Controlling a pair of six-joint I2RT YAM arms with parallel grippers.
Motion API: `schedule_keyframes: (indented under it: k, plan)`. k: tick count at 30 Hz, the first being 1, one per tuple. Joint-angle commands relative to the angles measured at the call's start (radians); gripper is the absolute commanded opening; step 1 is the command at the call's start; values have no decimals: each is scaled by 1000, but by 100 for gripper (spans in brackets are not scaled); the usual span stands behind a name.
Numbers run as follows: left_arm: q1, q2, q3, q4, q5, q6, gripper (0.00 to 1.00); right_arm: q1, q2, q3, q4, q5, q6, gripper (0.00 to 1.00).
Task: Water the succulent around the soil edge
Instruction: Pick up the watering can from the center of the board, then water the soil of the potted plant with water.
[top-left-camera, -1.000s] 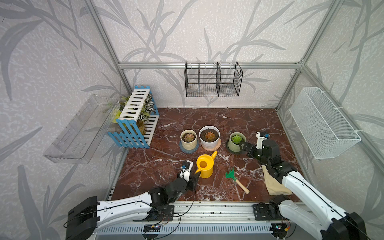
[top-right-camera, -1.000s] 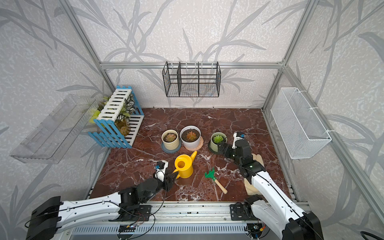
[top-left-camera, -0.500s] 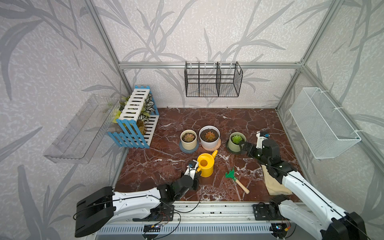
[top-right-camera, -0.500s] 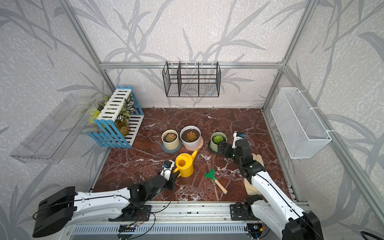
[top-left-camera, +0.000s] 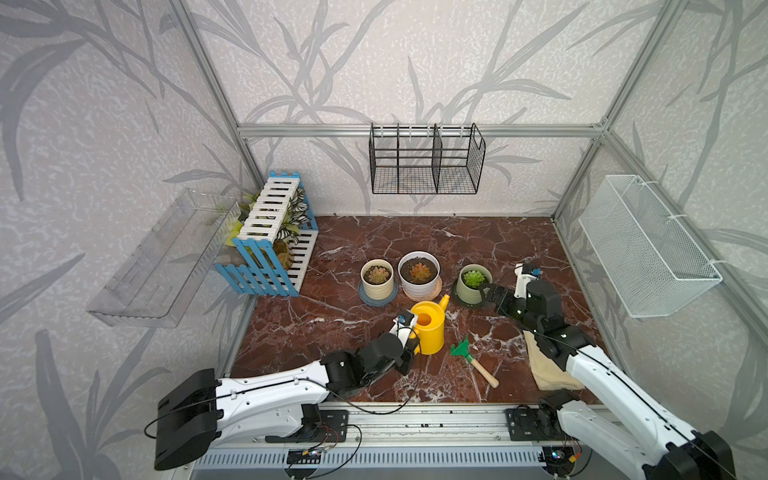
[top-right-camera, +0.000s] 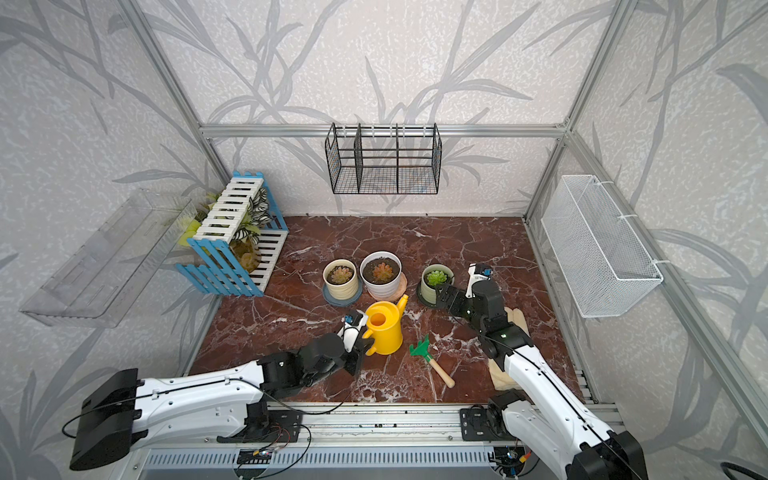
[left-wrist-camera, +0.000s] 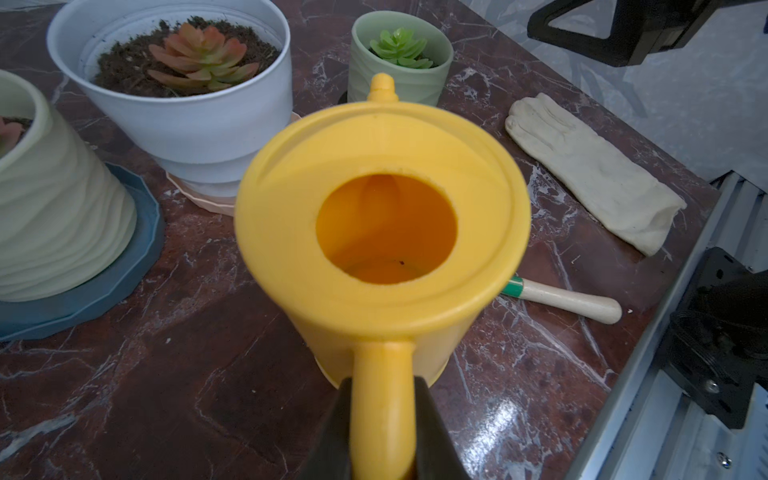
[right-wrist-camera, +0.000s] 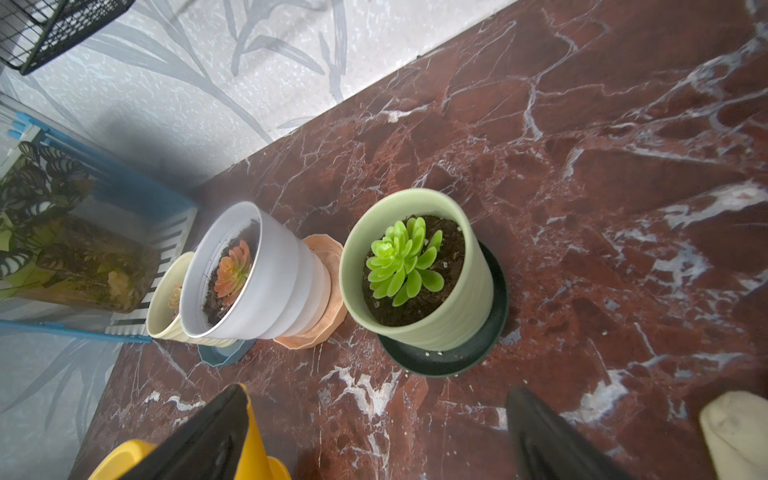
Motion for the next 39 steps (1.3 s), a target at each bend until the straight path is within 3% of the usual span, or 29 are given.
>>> schedule_keyframes:
  k: [1, 12, 18, 27, 39]
  plan:
    - [-11, 80, 148, -192, 64, -19, 0, -3, -36, 5, -36, 62, 16, 98]
    - [-8, 431, 693, -594, -15, 67, 0, -5, -52, 35, -141, 176, 42, 98]
    - [-7, 534, 876, -731, -35, 82, 0, -4, -61, 38, -158, 203, 49, 98]
    - [1, 615, 1014, -872, -90, 50, 0, -5, -75, 44, -179, 229, 58, 98]
    - [7, 633, 1043, -904, -149, 45, 0, -6, -80, 43, -183, 235, 62, 98]
